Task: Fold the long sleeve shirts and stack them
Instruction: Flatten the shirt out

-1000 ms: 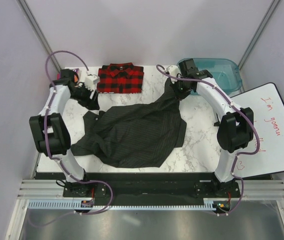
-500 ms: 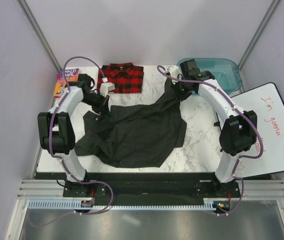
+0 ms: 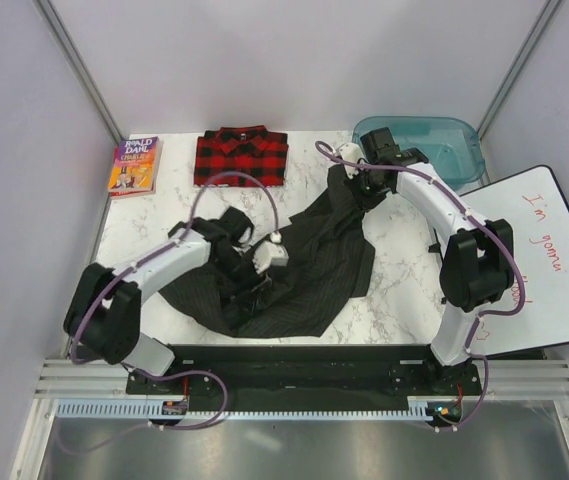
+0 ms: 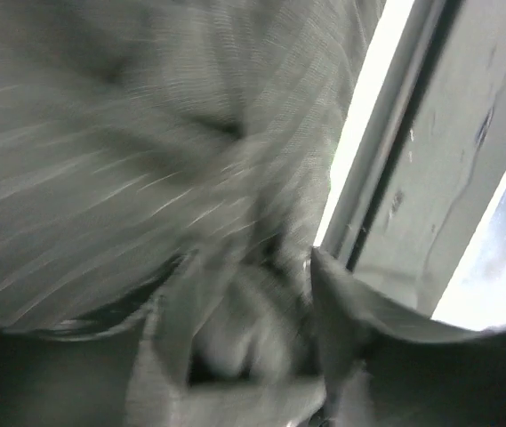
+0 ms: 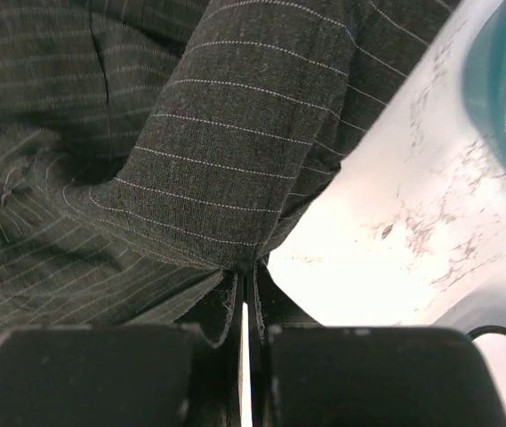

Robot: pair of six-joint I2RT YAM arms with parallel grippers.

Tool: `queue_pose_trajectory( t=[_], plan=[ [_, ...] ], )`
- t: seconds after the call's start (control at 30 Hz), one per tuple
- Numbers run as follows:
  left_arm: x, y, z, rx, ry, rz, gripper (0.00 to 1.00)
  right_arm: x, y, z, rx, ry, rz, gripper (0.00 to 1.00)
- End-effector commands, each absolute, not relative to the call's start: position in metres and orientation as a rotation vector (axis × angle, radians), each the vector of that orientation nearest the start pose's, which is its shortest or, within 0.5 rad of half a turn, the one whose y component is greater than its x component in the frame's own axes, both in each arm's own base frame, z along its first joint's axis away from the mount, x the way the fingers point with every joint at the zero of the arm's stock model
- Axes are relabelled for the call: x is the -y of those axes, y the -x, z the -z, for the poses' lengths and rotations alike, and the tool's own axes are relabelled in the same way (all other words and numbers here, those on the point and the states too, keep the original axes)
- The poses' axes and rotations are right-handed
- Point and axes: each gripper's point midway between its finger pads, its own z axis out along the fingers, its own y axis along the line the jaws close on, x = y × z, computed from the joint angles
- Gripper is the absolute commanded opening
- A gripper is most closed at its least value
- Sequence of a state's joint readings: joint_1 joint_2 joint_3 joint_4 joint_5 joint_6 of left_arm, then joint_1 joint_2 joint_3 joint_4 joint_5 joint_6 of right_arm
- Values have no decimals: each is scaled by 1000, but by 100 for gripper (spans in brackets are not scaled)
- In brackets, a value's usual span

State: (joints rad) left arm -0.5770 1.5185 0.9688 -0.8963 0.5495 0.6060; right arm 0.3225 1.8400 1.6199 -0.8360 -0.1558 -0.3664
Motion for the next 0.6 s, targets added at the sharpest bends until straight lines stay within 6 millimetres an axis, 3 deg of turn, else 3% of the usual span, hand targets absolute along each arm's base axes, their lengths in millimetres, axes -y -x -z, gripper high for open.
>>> queue_pose_trajectory(
  t=[0.0, 0.03, 0.13, 0.27, 0.33, 0.4, 0.57],
  plan=[
    [188, -230, -163, -2096, -1331, 841, 64, -145, -400, -148, -2414, 958, -183, 0],
    [186, -246, -185, -2049, -1302, 818, 67, -145, -400, -147, -2413, 965, -184, 0],
    [166, -275, -201, -2047, -1254, 745, 69, -146, -399, -147, -2410, 973, -192, 0],
    [157, -294, -173, -2080, -1348, 708, 71, -147, -400, -146, -2409, 982, -197, 0],
    [163, -301, -174, -2042, -1377, 733, 72, -147, -398, -144, -2413, 983, -197, 0],
    [175, -310, -168, -1992, -1475, 748, 70, -147, -397, -145, -2411, 984, -203, 0],
    [208, -310, -153, -1808, -1772, 802, 67, -148, -393, -142, -2424, 981, -221, 0]
  ],
)
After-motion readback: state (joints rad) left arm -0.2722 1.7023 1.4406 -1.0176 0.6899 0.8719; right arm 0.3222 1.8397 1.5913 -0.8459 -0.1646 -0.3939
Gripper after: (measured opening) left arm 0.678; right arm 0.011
